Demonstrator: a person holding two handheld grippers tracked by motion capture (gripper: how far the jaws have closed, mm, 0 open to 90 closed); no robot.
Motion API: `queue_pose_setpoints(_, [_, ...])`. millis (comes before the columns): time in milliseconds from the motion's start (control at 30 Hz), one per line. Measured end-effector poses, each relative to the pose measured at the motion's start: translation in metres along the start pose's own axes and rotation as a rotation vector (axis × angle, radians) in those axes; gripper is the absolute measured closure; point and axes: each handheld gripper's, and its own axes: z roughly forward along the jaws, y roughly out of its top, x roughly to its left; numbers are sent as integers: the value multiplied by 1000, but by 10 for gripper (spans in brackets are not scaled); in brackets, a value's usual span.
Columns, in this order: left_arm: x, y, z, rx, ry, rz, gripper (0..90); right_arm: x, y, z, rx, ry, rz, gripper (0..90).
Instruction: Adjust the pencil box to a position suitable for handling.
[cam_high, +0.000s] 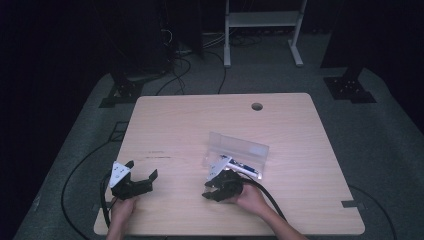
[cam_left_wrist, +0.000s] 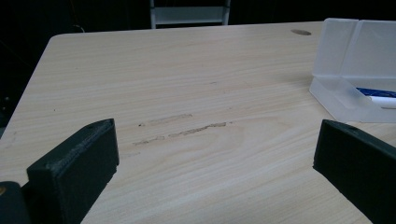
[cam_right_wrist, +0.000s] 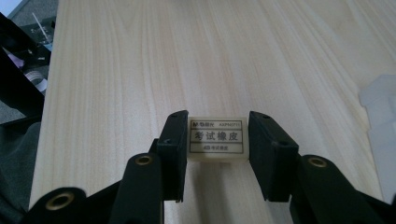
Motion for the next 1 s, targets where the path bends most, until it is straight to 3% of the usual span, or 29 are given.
queue_pose_setpoints(600, [1, 0, -1, -5, -6, -2, 0, -23, 20, -30, -33, -38, 15, 588])
queue_pose_setpoints(1000, [2, 0, -1, -5, -8, -2, 0, -22, 29, -30, -26, -45, -4, 588])
